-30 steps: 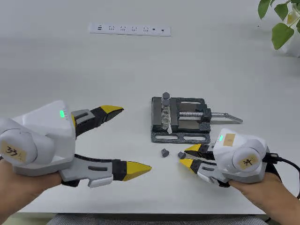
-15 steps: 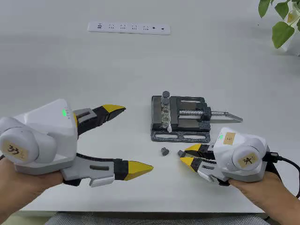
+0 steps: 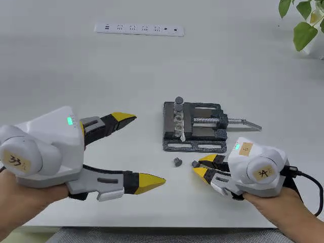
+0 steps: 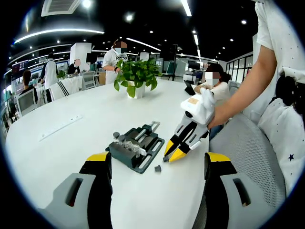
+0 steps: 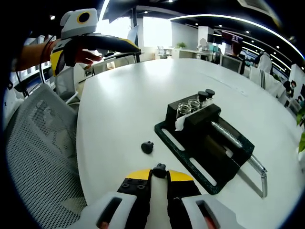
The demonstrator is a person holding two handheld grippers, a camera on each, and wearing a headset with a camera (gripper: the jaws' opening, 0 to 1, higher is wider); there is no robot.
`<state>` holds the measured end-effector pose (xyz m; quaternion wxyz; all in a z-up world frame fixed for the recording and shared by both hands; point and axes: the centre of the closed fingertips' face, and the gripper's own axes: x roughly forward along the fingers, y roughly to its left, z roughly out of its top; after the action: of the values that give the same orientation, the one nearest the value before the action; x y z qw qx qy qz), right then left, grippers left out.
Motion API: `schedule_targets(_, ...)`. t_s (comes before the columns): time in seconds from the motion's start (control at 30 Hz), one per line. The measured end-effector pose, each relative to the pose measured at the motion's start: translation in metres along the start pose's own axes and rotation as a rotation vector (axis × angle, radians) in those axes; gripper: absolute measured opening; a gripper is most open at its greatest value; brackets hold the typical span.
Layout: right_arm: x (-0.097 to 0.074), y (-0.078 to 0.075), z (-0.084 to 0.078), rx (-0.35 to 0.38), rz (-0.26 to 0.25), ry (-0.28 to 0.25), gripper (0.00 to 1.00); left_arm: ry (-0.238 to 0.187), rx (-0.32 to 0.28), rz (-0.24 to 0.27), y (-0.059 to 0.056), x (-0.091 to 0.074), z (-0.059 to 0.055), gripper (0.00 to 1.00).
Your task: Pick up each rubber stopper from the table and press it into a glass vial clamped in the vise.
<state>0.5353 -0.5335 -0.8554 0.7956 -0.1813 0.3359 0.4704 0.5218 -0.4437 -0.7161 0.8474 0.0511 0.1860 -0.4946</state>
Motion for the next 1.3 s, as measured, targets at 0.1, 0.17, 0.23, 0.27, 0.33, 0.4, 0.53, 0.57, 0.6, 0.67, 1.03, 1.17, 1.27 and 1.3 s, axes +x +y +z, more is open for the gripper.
schedule_targets(0.1,0.000,-0.001,0.000,-0.011,-0.001,0.002,0.08,-0.001,0.000,-0.002,-0.001,0.001,0.000,0.79)
schedule_targets(0.17,0.000,-0.001,0.000,-0.010,0.002,0.003,0.07,-0.001,0.000,-0.004,-0.001,0.001,0.000,0.79)
schedule_targets(0.23,0.000,-0.001,0.000,-0.024,0.003,0.003,0.07,-0.001,0.001,-0.005,-0.001,0.002,0.000,0.78)
schedule_targets(0.27,0.000,-0.002,0.000,-0.023,0.007,0.003,0.07,-0.001,0.001,-0.006,-0.001,0.002,0.000,0.78)
schedule_targets(0.33,0.000,-0.002,0.000,-0.034,0.012,0.001,0.07,-0.001,0.001,-0.007,-0.001,0.002,0.000,0.78)
schedule_targets(0.4,0.000,0.000,0.001,-0.036,0.022,-0.005,0.07,0.000,0.002,-0.008,-0.001,0.002,-0.001,0.78)
schedule_targets(0.53,-0.004,0.000,0.005,-0.054,0.046,-0.018,0.07,0.009,0.007,-0.019,-0.003,0.004,-0.002,0.76)
schedule_targets(0.57,-0.006,0.000,0.007,-0.062,0.049,-0.021,0.07,0.010,0.009,-0.021,-0.003,0.004,-0.002,0.76)
schedule_targets(0.6,-0.010,0.000,0.011,-0.079,0.064,-0.033,0.07,0.008,0.013,-0.025,-0.003,0.005,-0.001,0.75)
schedule_targets(0.67,-0.019,0.001,0.020,-0.090,0.099,-0.053,0.07,0.005,0.017,-0.029,-0.002,0.005,0.000,0.74)
schedule_targets(1.03,-0.094,0.028,0.090,-0.198,0.341,-0.143,0.07,-0.015,0.058,-0.105,-0.013,0.011,0.021,0.58)
schedule_targets(1.17,-0.116,0.036,0.115,-0.214,0.388,-0.181,0.07,-0.033,0.064,-0.180,-0.030,0.014,0.036,0.42)
schedule_targets(1.27,-0.128,0.045,0.128,-0.231,0.422,-0.201,0.07,-0.042,0.090,-0.218,-0.039,0.015,0.046,0.32)
schedule_targets(1.3,-0.130,0.048,0.131,-0.236,0.428,-0.205,0.07,-0.048,0.087,-0.225,-0.041,0.015,0.049,0.31)
